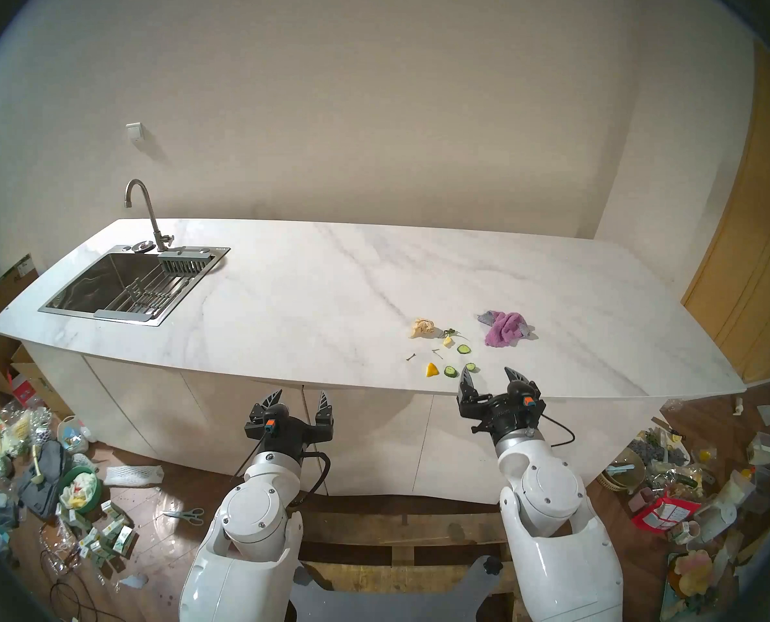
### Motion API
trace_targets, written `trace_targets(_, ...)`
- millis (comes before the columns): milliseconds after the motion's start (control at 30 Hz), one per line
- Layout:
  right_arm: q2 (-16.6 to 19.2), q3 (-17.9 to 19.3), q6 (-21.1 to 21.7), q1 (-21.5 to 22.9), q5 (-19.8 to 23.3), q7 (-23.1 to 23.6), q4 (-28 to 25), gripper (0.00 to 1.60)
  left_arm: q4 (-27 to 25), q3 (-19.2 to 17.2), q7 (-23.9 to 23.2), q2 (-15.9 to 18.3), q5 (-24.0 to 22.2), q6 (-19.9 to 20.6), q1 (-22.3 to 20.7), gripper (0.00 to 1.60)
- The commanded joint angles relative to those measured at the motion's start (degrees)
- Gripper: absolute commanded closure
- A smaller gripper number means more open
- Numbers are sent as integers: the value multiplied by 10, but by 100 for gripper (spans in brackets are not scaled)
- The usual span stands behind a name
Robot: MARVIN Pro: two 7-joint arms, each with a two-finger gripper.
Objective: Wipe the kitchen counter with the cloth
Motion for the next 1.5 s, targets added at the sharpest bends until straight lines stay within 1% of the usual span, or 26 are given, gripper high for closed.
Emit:
trace_targets(0, -3, 12, 50, 63, 3, -3, -34, 0, -13, 1, -1, 0, 0, -3, -4, 0)
trace_targets(100, 3, 21, 78, 81, -3, -6, -33, 0, -13, 1, -1, 0, 0, -4, -4, 0)
trace_targets(200, 20, 32, 99, 99, -13, -6, -26, 0, -12, 1, -1, 0, 0, -4, -5, 0)
trace_targets(333, 35, 44, 129, 123, -11, 4, -14, 0, -11, 1, 0, 0, 0, -4, -5, 0)
trace_targets(433, 50, 46, 148, 139, -16, 10, -5, 0, -10, 1, 0, 0, 0, -4, -6, 0)
trace_targets(500, 59, 43, 165, 167, -19, 18, 15, 0, -9, 1, 1, 0, 0, -4, -6, 0)
trace_targets(533, 63, 42, 167, 160, -22, 20, 11, 0, -9, 1, 1, 0, 0, -4, -6, 0)
trace_targets(567, 68, 38, 174, 171, -25, 24, 21, 0, -9, 1, 1, 0, 0, -4, -6, 0)
trace_targets(633, 70, 36, 179, 173, -25, 27, 25, 0, -8, 1, 1, 0, 0, -4, -6, 0)
trace_targets(700, 74, 32, 192, 187, -25, 35, 37, 0, -8, 1, 2, 0, 0, -4, -7, 0)
trace_targets(767, 79, 29, 198, 192, -27, 41, 41, 0, -7, 1, 2, 0, 0, -4, -7, 0)
trace_targets(900, 83, 32, 218, 225, -24, 49, 60, 0, -5, 1, 3, 0, 0, -4, -7, 0)
trace_targets(933, 85, 33, 217, 219, -24, 51, 56, 0, -5, 1, 3, 0, 0, -4, -8, 0)
trace_targets(1133, 90, 30, 240, 259, -22, 63, 93, 0, -3, 2, 4, 0, 0, -4, -9, 0)
trace_targets(1167, 89, 30, 242, 258, -20, 66, 96, 0, -2, 2, 4, 0, 0, -4, -9, 0)
trace_targets(1233, 88, 30, 253, 285, -17, 71, 119, 0, -2, 2, 4, 0, 0, -4, -9, 0)
trace_targets(1267, 89, 30, 252, 279, -16, 73, 118, 0, -1, 2, 4, 0, 0, -4, -9, 0)
trace_targets(1300, 89, 30, 256, 287, -14, 76, 127, 0, -1, 2, 4, 0, 0, -4, -9, 0)
trace_targets(1333, 88, 31, 257, 284, -13, 77, 127, 0, -1, 2, 4, 0, 0, -4, -9, 0)
trace_targets(1467, 84, 35, 271, 308, -4, 81, 157, 0, 0, 2, 5, 0, 0, -4, -10, 0)
